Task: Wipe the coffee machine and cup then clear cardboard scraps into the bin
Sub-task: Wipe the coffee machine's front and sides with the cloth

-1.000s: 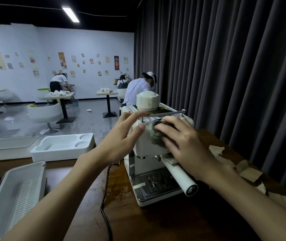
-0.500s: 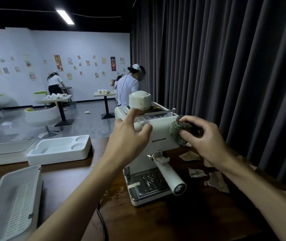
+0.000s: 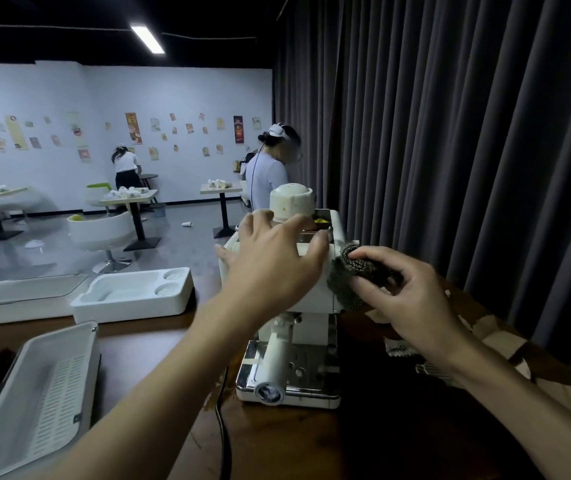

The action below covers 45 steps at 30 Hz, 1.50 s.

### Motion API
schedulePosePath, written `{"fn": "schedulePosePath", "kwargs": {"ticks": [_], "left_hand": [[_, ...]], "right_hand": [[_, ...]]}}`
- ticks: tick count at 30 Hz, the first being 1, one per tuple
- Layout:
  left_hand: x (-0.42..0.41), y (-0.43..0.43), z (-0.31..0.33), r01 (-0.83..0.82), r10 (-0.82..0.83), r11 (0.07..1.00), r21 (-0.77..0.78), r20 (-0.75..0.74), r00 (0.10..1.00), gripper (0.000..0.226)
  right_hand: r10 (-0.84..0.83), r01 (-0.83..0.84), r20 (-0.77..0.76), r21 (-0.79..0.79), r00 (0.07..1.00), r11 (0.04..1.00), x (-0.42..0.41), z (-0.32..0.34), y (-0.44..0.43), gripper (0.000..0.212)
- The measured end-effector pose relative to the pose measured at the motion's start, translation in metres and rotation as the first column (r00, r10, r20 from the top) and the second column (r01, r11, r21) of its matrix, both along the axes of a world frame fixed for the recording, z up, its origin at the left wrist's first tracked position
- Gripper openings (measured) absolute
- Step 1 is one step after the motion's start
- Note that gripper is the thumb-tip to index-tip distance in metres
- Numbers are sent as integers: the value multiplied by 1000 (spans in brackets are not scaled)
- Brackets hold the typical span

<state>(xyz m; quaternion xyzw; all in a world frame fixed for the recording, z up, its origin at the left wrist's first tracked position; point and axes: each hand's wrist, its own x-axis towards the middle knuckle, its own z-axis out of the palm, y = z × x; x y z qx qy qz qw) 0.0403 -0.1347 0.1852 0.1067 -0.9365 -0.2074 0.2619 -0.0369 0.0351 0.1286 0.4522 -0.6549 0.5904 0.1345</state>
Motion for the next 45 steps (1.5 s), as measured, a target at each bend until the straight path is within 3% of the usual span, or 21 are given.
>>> {"fn": "schedulePosePath", "kwargs": {"ticks": [5,12,15,18,21,24,28,33,39,45], "left_hand": [[-7,5,-14,-19,21,1000,14,-106,994,40],[-7,-13,-10,248,-135,927,282,-367,920,37],[-4,-27,-11,343,-177,875,343,-432,884,36],[1,-24,-6,300,-196,918,260,-360,912,36],[5,-13,-11,-6,-6,998,-61,-190,982,33],[19,2,-18,-115,95,979,-169,-123,988,34],[21,12,-24,-47,42,995,-91,-58,997,37],[22,1,-24,112,-115,993,-39,-100,988,39],[22,-39,-23,238,-227,970,46,-171,959,25],[18,-69,-23,304,-293,940,155,-93,952,55]], "right_hand": [[-9,9,2,14,1000,1000,1,2,3,33],[-26,23,99,35,995,999,-5,-3,16,31],[-107,107,1,37,994,994,-7,-4,18,29],[-155,162,-124,49,980,986,-4,-4,15,31],[-164,176,-146,74,976,982,1,-6,11,30],[-215,227,-168,61,962,972,3,-6,10,30],[-279,288,-158,35,947,957,4,-10,7,29],[-297,305,-174,22,939,952,1,-14,2,29],[-291,309,-267,30,919,950,4,-20,-12,30],[-387,388,-373,-75,843,918,15,-23,-31,32]]}}
